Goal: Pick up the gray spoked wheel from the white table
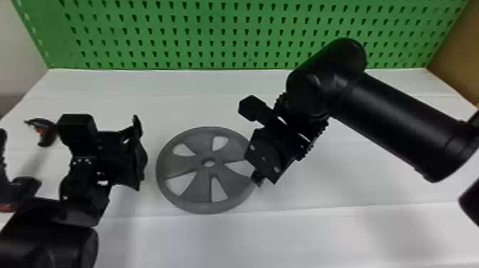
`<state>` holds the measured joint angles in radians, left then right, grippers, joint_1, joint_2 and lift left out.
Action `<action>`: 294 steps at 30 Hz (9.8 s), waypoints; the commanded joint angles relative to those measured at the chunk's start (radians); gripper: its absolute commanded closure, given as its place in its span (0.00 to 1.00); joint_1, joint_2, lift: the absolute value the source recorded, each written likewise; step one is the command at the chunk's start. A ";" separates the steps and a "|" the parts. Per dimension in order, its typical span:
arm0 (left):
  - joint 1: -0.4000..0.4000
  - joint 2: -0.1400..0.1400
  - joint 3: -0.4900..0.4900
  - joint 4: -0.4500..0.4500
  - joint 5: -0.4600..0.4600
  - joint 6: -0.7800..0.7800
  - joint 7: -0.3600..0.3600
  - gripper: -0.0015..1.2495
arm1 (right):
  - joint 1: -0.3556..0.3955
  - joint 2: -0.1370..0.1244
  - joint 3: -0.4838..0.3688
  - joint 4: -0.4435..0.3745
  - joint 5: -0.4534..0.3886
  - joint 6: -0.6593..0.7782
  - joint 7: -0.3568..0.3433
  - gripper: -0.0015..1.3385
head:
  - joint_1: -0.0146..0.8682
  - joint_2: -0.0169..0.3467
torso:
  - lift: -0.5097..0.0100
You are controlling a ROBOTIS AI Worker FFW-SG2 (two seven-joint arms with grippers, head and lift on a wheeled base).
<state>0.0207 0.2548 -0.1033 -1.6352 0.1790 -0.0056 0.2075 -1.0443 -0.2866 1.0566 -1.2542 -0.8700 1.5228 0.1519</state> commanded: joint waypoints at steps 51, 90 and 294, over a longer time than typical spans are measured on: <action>0.002 0.001 -0.001 0.002 -0.010 0.000 0.004 0.12 | -0.040 0.178 -0.175 0.437 -0.630 -0.205 -0.824 0.18 | 0.88 0.05 | 0.80; 0.001 0.000 -0.004 0.002 -0.012 0.000 0.004 0.12 | 0.027 0.261 -0.405 0.604 -0.765 -0.391 -1.186 0.18 | 0.88 0.05 | 0.80; 0.034 -0.032 0.030 -0.051 -0.013 -0.013 0.012 0.12 | 0.840 0.207 -0.880 -0.110 0.700 -1.647 -0.307 0.80 | 0.88 0.05 | 0.80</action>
<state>0.0561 0.2250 -0.0699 -1.6858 0.1690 -0.0184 0.2193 -0.2255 -0.0757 0.1715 -1.3637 -0.1833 -0.0715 -0.1549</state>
